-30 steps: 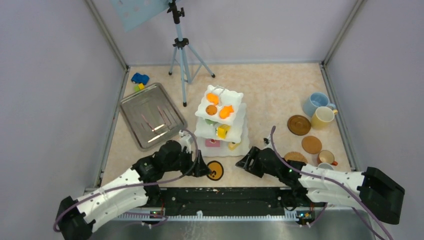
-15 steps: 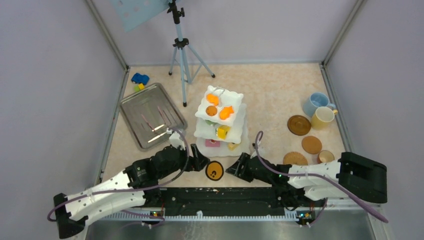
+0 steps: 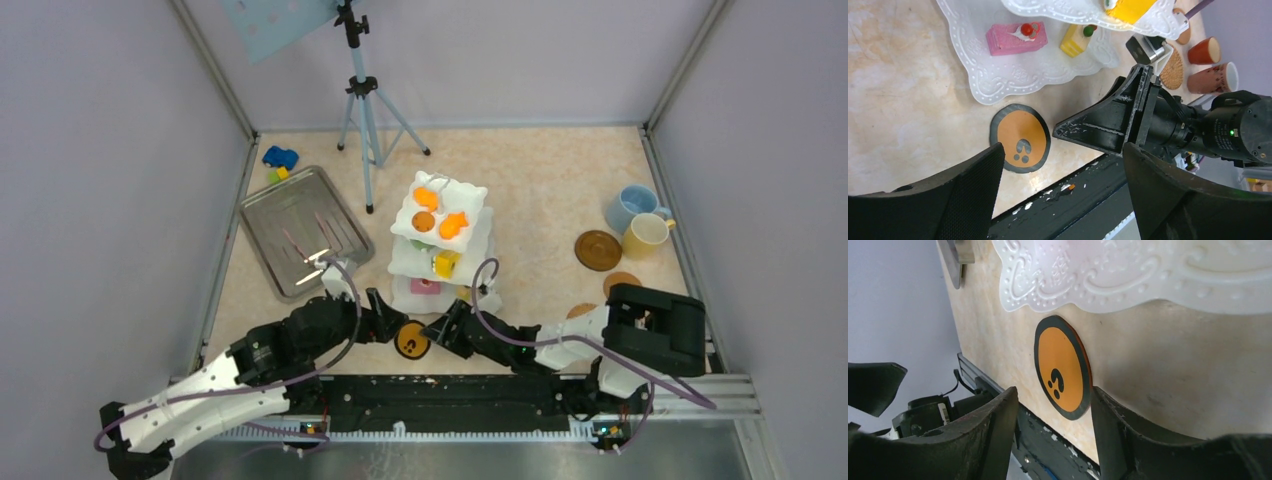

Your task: Serve the afternoon tea

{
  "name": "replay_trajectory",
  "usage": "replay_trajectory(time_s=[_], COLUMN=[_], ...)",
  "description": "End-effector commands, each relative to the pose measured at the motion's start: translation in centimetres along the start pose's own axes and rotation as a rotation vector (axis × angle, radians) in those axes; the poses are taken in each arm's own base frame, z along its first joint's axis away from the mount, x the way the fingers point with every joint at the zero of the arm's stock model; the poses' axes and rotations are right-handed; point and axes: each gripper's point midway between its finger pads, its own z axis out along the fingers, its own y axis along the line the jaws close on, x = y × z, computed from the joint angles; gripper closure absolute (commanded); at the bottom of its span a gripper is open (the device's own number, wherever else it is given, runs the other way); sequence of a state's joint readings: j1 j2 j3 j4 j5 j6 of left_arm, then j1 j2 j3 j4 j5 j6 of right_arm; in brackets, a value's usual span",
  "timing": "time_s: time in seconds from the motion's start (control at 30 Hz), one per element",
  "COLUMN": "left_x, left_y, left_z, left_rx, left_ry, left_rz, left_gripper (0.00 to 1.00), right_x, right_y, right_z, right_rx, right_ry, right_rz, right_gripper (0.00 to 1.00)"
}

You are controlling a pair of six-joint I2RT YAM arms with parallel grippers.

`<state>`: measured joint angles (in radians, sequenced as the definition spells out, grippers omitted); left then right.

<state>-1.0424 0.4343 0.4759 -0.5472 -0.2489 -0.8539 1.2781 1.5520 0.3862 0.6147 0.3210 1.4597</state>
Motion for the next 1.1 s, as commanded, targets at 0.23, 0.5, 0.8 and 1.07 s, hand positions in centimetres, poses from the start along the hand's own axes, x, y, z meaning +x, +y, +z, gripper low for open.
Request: replay_trajectory(time_s=[0.23,0.5,0.8,1.07], left_x=[-3.0,-4.0,-4.1,-4.7], left_y=[-0.3,-0.4,-0.9,-1.6], left_z=[-1.0,-0.6,0.5,0.8], left_rx=[0.024,-0.003,-0.011,-0.017], left_ry=[-0.151,-0.175,-0.163,-0.155], left_rz=[-0.011,0.07,0.118,0.168], left_gripper=[0.05,0.01,0.01,0.01], right_x=[-8.9,-17.9,-24.6,-27.3], right_y=[-3.9,-3.1,0.8,-2.6], right_z=[-9.8,-20.7,-25.6,-21.1], right_rx=[0.322,0.424,0.508,0.694], right_ry=[-0.289,-0.591,-0.804,-0.651], right_rz=[-0.229,-0.302,-0.431,-0.382], right_gripper=[0.32,0.29,0.26,0.26])
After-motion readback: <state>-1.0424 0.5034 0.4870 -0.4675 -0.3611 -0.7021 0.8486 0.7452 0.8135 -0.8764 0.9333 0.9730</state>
